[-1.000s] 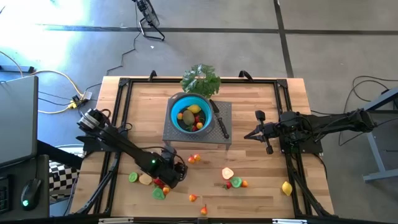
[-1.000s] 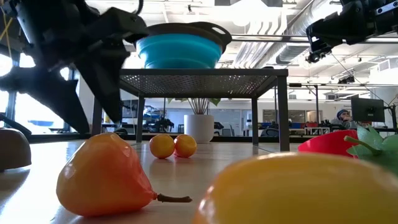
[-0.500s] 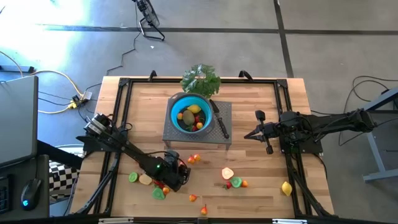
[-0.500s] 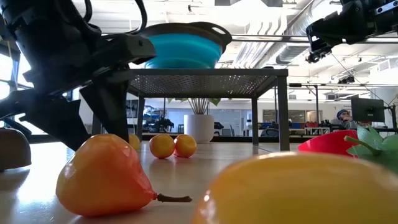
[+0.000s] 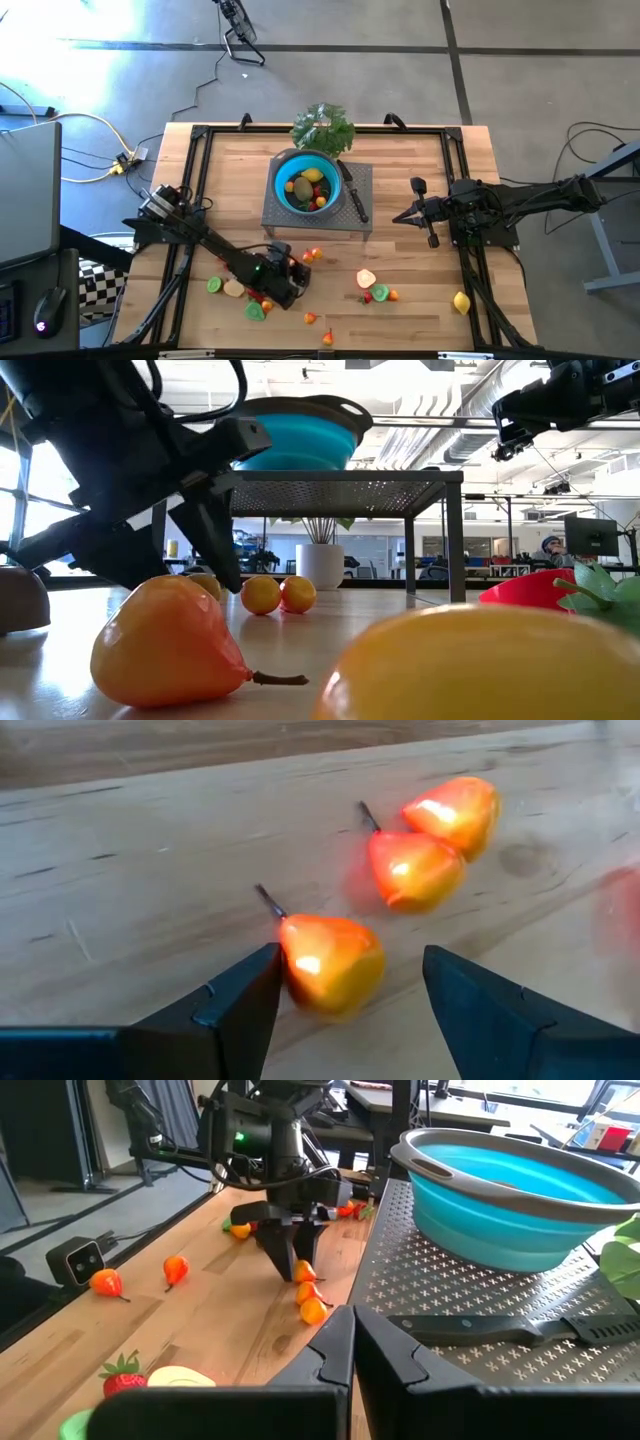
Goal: Pick & Place Fruit
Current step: Put the pear into the blue strainer bowl on the shelf
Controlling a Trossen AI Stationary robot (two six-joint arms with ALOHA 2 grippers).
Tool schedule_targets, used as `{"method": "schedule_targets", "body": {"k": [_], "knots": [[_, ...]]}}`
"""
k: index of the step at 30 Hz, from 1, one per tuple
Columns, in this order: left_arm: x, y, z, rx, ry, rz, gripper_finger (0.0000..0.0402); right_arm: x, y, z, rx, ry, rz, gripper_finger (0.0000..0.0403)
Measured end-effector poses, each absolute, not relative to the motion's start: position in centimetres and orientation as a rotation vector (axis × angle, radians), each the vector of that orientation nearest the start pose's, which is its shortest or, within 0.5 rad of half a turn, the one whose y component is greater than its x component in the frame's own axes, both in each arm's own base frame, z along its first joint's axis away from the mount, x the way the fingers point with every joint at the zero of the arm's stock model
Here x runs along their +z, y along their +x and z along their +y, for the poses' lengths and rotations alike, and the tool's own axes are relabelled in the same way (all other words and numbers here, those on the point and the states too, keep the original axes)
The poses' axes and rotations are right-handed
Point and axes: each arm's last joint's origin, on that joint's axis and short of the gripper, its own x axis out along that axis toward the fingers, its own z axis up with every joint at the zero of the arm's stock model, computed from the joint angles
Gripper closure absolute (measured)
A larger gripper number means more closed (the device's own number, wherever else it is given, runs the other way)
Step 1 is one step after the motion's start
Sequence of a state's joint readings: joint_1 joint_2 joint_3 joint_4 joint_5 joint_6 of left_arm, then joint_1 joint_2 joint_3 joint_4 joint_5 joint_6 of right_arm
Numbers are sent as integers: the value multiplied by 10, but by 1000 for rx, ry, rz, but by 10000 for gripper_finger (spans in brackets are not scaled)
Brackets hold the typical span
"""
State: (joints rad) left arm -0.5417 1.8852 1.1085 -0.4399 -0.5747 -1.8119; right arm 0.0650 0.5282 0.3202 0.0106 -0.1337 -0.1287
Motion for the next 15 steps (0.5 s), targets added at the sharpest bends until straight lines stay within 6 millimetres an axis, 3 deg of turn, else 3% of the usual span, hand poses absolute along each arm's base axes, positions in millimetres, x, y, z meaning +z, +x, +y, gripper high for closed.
{"method": "schedule_targets", "body": {"k": [15], "knots": [[138,309,-165,874,-1011,614,163,226,138,13,211,-121,184,400]]}}
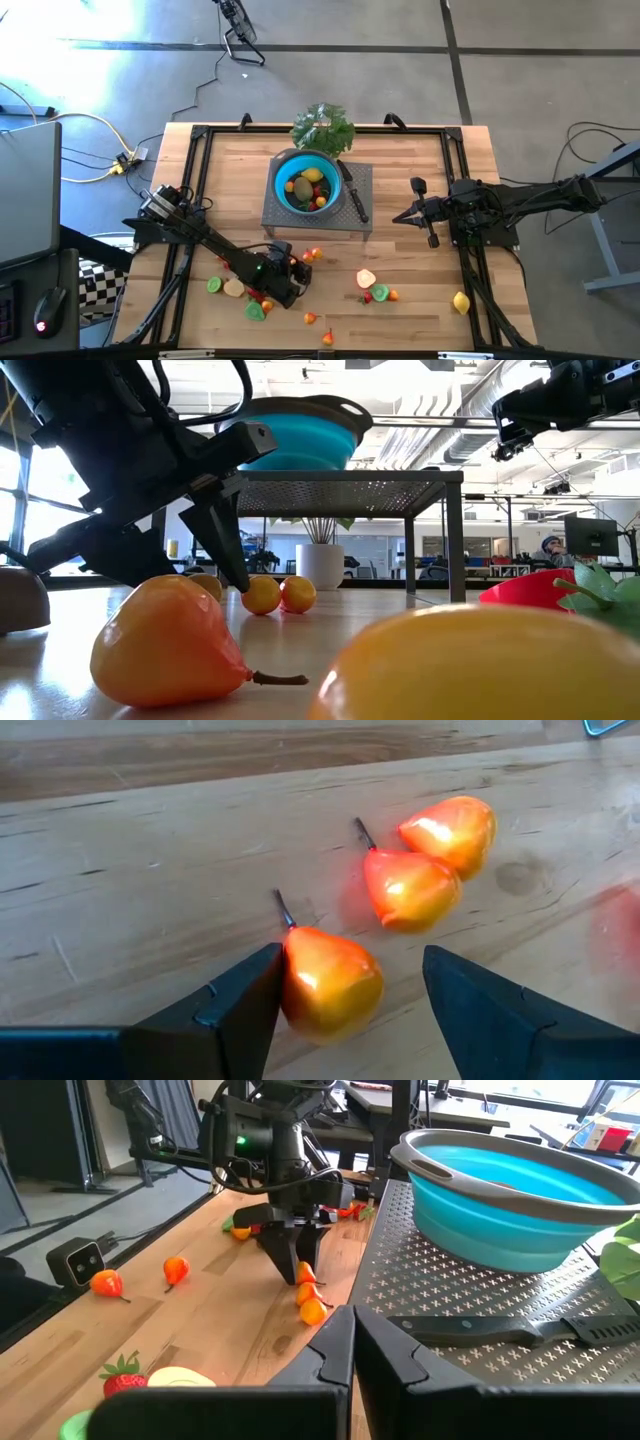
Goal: Pick & Place Fruit
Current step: Put the pear into the blue strainer bowl on the shelf
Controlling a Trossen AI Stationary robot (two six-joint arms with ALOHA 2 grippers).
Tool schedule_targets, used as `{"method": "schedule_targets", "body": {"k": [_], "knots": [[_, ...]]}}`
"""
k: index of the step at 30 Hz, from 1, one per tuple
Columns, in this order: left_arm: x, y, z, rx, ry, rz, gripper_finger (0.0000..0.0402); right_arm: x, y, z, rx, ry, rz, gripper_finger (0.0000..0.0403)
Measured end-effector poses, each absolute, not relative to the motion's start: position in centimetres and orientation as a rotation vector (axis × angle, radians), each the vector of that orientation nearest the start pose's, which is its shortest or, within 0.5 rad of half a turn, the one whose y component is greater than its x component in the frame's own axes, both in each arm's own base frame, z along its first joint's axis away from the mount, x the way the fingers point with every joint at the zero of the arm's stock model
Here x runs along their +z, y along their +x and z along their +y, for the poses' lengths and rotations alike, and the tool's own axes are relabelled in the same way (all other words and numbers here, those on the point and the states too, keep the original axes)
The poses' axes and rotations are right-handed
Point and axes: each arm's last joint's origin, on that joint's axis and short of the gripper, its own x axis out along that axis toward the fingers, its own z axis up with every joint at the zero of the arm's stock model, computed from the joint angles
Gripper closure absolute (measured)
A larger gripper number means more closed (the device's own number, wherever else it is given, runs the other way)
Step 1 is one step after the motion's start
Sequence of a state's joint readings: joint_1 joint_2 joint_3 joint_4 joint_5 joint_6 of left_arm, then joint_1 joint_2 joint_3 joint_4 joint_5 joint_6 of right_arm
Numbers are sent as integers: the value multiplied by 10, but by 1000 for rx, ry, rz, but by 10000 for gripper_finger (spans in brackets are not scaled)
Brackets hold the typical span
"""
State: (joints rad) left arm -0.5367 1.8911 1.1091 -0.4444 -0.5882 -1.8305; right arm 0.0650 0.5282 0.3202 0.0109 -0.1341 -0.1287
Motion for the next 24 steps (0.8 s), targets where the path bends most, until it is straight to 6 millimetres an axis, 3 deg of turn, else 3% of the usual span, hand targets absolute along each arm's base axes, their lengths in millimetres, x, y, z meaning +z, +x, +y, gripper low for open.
{"method": "schedule_targets", "body": {"k": [11,24], "knots": [[137,309,-165,876,-1021,638,168,226,138,13,211,-121,184,400],[135,307,-165,880,-1027,675,251,226,138,13,211,-121,184,400]]}}
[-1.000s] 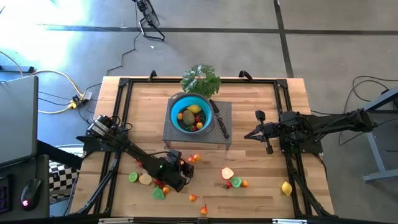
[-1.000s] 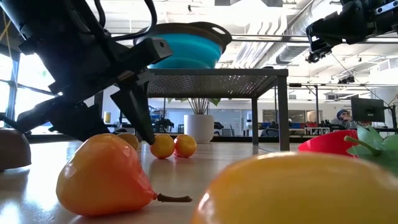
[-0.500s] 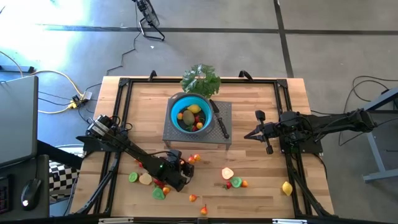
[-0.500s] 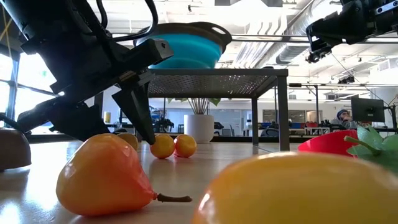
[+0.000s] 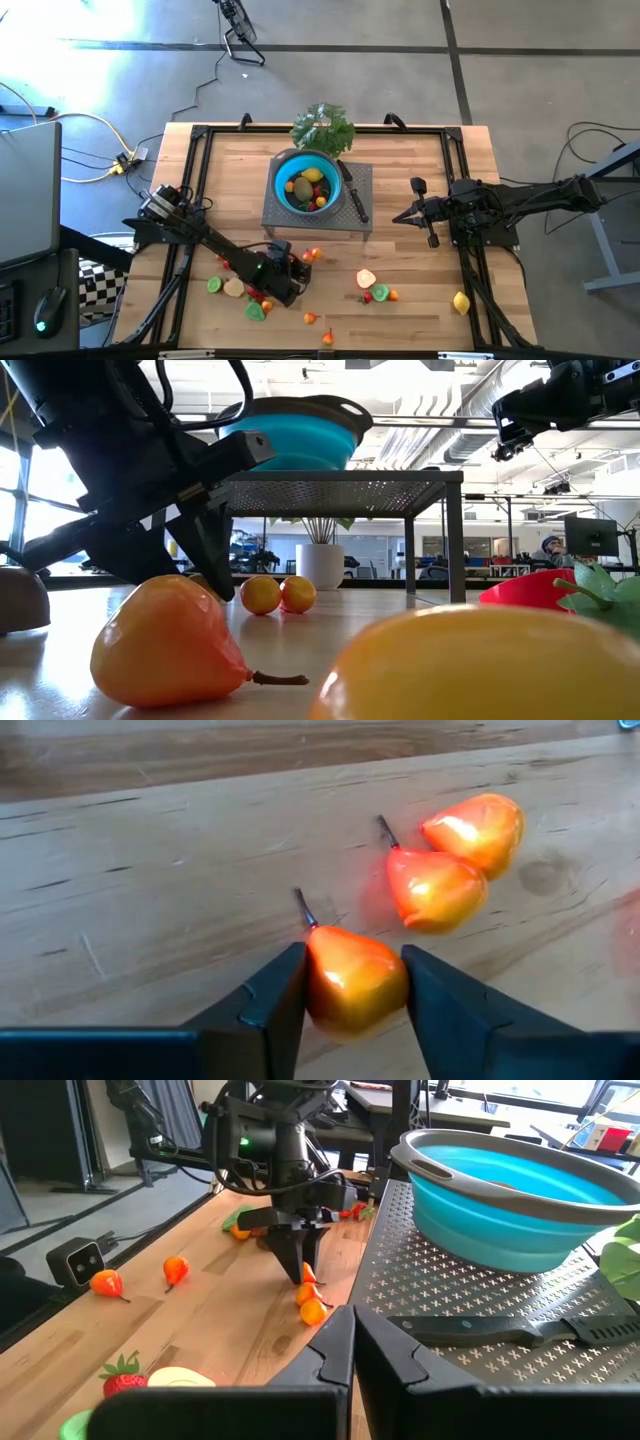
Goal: Pick & Place Fruit
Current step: Put the pear into the blue strainer bowl on the shelf
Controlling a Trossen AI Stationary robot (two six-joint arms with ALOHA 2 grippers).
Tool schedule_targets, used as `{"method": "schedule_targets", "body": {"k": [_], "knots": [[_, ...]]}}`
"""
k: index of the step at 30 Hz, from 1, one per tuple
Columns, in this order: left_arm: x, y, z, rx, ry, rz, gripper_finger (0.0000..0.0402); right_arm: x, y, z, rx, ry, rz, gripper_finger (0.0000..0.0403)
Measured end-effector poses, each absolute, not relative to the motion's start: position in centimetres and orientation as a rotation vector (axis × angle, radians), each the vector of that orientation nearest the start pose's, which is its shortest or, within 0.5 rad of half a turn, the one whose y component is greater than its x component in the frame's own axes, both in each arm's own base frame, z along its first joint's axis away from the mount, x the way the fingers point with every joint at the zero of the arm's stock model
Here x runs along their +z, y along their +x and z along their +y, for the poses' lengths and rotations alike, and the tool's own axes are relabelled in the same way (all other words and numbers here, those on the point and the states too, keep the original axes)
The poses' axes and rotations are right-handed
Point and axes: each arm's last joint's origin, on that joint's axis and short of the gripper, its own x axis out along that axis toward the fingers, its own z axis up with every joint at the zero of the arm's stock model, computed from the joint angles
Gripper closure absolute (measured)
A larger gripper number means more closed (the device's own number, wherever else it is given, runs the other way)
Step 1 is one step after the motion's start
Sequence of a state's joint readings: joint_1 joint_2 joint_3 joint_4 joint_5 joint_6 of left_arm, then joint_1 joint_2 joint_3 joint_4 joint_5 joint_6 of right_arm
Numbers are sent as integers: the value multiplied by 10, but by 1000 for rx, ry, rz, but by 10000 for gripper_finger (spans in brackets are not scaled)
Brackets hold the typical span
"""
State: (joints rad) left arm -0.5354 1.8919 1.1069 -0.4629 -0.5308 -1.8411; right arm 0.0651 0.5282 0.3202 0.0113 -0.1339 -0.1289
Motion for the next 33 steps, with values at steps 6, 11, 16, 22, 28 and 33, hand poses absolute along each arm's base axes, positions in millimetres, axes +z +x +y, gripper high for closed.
{"method": "schedule_targets", "body": {"k": [6,11,16,22,28,33], "knots": [[141,305,-165,868,-1049,707,259,226,138,13,211,-122,184,400],[156,300,-165,811,-1067,781,260,226,138,13,211,-122,184,400],[175,296,-163,730,-1057,813,260,226,138,13,211,-122,184,400],[204,290,-161,617,-1052,790,261,226,138,13,211,-122,184,400],[242,285,-156,448,-1022,691,261,226,138,13,215,-121,184,400],[276,279,-151,322,-964,535,261,226,138,13,215,-121,184,400]]}}
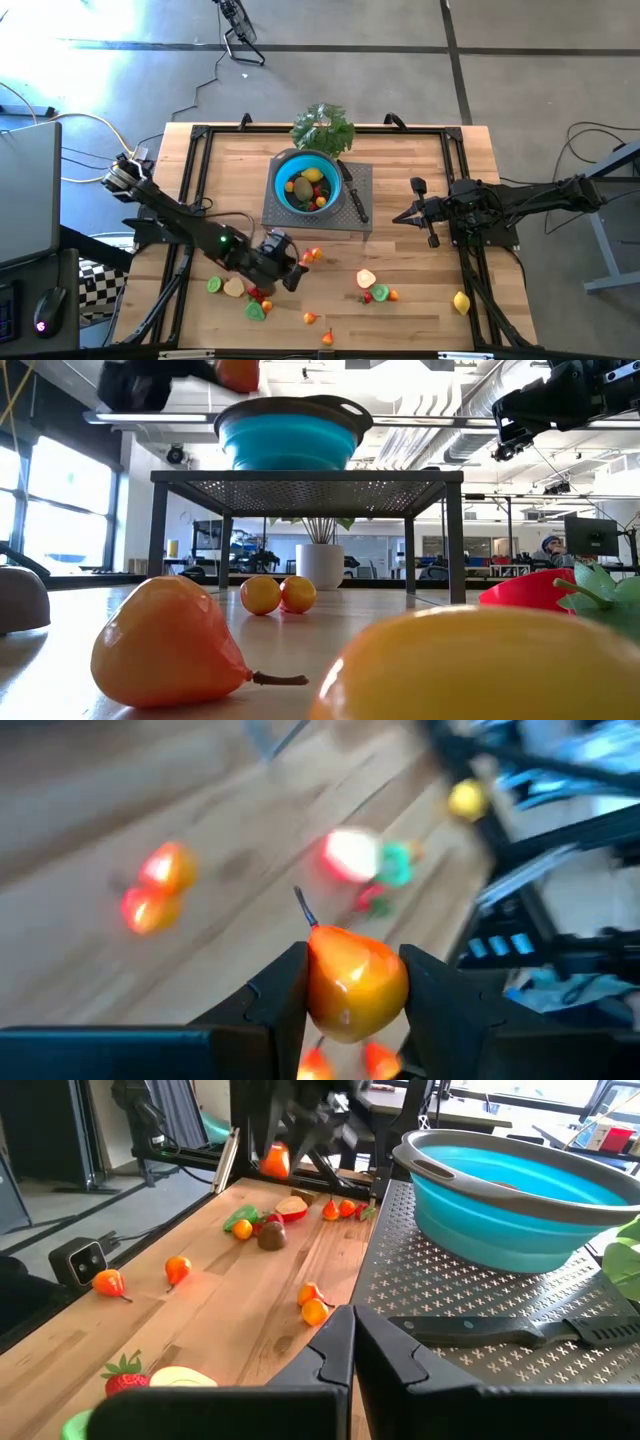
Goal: Pick & Place Fruit
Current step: Put the pear into the blue strainer bowl on the shelf
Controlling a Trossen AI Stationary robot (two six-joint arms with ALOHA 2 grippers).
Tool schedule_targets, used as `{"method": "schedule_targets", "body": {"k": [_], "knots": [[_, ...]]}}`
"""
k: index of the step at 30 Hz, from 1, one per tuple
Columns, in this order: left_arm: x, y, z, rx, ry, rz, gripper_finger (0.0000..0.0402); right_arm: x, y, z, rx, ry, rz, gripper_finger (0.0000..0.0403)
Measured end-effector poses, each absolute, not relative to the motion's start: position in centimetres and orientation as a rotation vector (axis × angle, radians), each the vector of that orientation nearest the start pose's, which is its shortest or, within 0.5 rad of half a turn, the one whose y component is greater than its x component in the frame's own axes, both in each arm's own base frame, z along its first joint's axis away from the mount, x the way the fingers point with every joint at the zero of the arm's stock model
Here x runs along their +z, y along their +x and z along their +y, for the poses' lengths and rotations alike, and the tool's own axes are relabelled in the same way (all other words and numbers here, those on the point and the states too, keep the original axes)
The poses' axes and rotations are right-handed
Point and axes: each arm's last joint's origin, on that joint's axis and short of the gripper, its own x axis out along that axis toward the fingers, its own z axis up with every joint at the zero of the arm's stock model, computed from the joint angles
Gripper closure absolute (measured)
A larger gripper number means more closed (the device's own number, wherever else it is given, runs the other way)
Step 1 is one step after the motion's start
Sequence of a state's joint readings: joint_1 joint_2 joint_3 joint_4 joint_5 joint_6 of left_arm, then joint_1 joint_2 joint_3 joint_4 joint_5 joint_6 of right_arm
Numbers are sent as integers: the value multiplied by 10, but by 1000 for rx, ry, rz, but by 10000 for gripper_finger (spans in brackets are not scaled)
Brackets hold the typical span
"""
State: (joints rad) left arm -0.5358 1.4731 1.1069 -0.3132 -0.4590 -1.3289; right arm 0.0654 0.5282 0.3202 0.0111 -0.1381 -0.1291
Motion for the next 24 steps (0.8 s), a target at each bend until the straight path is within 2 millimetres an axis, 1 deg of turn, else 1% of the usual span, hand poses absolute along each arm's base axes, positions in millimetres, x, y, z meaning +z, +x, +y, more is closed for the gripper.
{"method": "schedule_targets", "body": {"k": [3,7,12,16,20,24], "knots": [[296,276,-147,263,-906,422,261,226,138,13,215,-121,184,400],[321,268,-139,228,-806,294,261,226,138,13,215,-121,183,400],[341,260,-116,248,-708,221,261,226,138,13,216,-121,181,400],[349,262,-92,271,-669,194,261,226,138,13,217,-121,178,400],[350,270,-68,262,-647,220,261,227,138,13,217,-121,176,400],[359,274,-45,268,-613,243,261,227,138,13,218,-121,176,400]]}}
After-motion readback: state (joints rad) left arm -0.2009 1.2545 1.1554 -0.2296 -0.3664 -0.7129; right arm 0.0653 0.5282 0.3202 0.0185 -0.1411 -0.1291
